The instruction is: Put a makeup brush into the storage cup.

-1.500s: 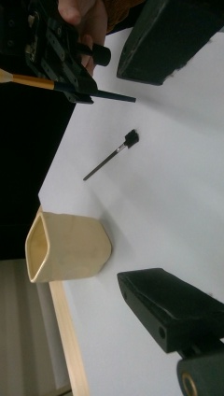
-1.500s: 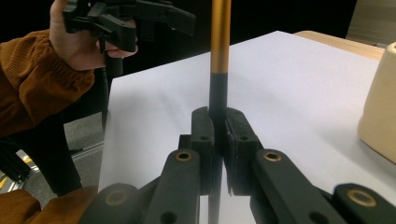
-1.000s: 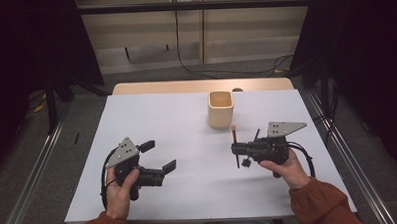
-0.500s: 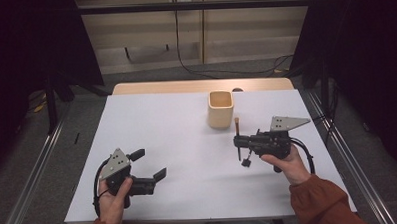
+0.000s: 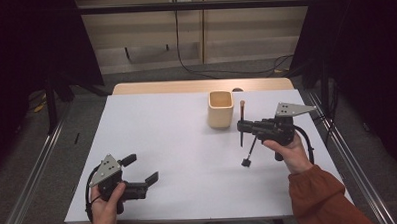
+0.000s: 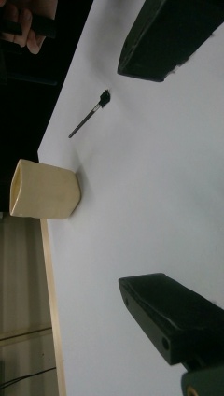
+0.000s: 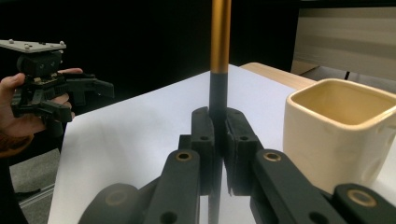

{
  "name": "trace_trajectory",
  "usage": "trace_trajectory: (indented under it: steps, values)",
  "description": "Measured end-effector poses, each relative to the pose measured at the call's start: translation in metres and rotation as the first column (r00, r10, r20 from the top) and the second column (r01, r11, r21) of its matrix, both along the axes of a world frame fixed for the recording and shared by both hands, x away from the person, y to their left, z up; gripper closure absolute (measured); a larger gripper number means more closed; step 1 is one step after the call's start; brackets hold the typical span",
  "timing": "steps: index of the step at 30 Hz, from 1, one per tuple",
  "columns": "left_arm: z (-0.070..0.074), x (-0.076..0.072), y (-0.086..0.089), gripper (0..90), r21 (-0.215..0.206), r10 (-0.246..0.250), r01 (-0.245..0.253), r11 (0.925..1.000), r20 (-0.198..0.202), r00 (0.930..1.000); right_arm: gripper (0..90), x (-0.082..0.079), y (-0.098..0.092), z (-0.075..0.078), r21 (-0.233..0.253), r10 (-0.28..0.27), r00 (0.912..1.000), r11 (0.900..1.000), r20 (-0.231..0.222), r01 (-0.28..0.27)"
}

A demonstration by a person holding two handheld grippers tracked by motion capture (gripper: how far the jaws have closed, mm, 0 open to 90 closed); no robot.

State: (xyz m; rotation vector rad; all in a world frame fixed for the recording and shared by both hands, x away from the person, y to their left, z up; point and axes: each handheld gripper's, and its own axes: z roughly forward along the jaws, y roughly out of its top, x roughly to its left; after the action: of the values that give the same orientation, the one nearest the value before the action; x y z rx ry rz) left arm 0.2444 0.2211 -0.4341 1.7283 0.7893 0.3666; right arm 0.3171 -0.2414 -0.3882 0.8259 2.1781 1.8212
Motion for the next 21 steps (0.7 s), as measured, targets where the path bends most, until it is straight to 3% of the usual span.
trace_trajectory:
  steps: [10, 21]
  values:
    - [0.001, -0.001, -0.002, 1.1, 0.012, -0.012, 0.012, 0.9999, 0.006, 0.9999, 84.2, 0.019, 0.008, 0.023, -0.01, -0.009, 0.9976, 1.0, 0.069, 0.009]
    - [0.001, -0.001, -0.002, 1.4, 0.013, -0.019, 0.019, 0.9997, 0.007, 0.9998, 84.2, 0.041, 0.012, 0.045, 0.003, -0.042, 0.9943, 0.999, 0.098, 0.042]
